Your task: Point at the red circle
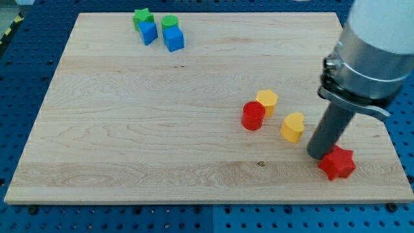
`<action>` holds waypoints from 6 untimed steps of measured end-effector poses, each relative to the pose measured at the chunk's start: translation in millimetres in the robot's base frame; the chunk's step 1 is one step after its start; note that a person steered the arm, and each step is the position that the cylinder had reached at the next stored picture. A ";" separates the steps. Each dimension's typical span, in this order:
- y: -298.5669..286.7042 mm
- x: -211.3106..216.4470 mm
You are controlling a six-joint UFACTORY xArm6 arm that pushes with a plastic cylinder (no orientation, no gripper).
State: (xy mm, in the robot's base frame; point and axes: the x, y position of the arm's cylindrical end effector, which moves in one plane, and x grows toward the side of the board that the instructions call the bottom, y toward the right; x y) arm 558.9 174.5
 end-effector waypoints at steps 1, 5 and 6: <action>7.6 15.4; -198.2 -64.9; -188.5 -64.9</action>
